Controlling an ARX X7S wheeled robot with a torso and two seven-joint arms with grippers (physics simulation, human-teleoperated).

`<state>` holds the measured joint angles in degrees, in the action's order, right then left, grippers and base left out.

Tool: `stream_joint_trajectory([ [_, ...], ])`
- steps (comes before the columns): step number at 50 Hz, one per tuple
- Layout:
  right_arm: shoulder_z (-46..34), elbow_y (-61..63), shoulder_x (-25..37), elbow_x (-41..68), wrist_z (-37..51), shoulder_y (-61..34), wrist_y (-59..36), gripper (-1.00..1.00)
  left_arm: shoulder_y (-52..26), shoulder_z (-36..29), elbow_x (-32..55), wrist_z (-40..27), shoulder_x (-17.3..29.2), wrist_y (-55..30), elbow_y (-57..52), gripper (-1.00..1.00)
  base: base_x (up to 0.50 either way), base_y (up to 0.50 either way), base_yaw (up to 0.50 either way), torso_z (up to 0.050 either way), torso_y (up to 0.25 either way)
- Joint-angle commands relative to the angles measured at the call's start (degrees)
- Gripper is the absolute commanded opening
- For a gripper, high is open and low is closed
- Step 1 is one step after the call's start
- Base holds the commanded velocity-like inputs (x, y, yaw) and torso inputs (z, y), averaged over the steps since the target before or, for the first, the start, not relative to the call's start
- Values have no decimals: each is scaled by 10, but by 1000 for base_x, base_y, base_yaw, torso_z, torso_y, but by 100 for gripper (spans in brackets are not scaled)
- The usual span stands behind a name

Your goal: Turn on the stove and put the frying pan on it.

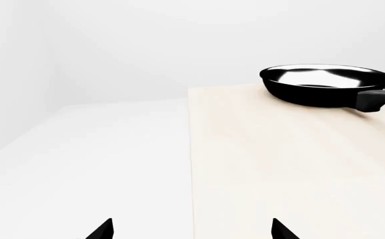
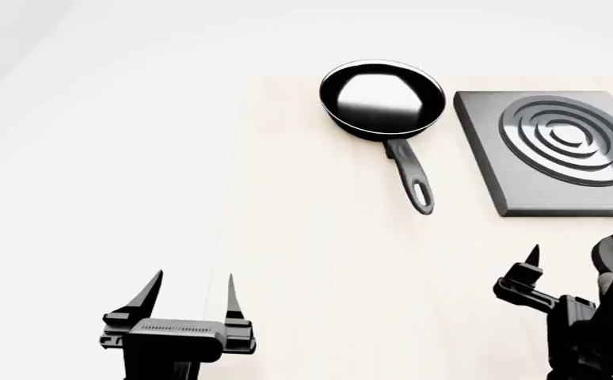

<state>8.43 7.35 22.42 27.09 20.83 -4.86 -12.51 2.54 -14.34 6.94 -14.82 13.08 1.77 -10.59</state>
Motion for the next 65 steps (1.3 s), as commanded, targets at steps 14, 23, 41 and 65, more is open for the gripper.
stream_joint_trajectory([
  [14,36,-56,9,27,-5,-27,7,100,-1,-6,4,-7,6,4,1,100,0,0,0,0,0],
  [23,37,-69,14,23,2,-37,1,100,0,-9,5,-10,8,4,1,100,0,0,0,0,0],
  [41,35,-117,25,10,4,-65,1,100,-1,-12,6,-15,12,3,-1,100,0,0,0,0,0],
  [65,20,-219,23,-16,-6,-118,27,100,-3,-19,10,-19,17,6,2,100,0,0,0,0,0],
])
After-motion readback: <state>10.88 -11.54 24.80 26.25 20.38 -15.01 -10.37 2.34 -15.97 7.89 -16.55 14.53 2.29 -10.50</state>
